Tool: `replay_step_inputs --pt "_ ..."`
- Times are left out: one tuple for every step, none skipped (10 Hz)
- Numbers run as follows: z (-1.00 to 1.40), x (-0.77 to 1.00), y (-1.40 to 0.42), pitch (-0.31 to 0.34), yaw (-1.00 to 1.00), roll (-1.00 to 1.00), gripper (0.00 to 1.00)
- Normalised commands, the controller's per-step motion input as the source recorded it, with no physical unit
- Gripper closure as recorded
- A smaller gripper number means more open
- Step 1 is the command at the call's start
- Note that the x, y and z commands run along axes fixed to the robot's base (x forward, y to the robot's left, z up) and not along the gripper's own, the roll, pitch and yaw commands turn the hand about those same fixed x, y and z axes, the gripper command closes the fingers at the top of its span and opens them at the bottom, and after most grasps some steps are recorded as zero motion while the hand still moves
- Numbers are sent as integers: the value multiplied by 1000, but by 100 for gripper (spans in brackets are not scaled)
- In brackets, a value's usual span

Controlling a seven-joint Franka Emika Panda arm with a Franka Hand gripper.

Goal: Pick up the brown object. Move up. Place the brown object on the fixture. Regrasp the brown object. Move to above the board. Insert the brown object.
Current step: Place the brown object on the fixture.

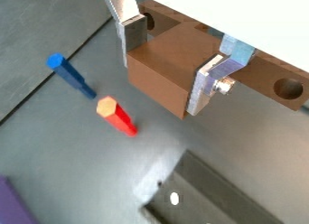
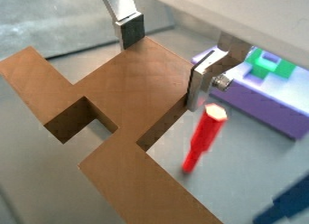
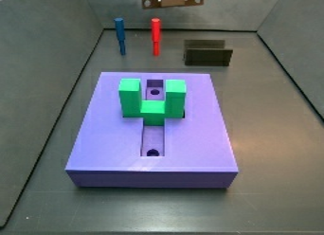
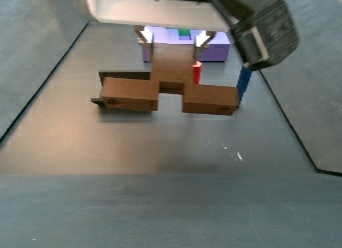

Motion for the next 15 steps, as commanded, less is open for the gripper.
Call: replay_step_inputs --pt "0 851 0 0 0 -571 100" --pt "0 834 0 0 0 -540 100" --pt "0 857 -11 0 0 -494 100" --pt "0 860 -40 0 0 -477 100" --pt "66 806 -91 0 0 -474 100" --pt "91 711 -120 0 -3 -494 100" --pt "66 660 -89 -20 -60 -554 100" --pt "63 634 -89 -74 -100 -583 100" --pt "43 617 -69 -94 -100 -597 100" --pt "43 597 -57 -140 -126 -649 100" --pt "40 580 -37 -146 -117 -649 100" --pt "23 409 0 -100 -37 -517 100" --pt "0 137 0 0 0 -266 100" --pt "0 29 -31 0 0 -14 100" --pt "-63 237 -111 0 -9 -137 100"
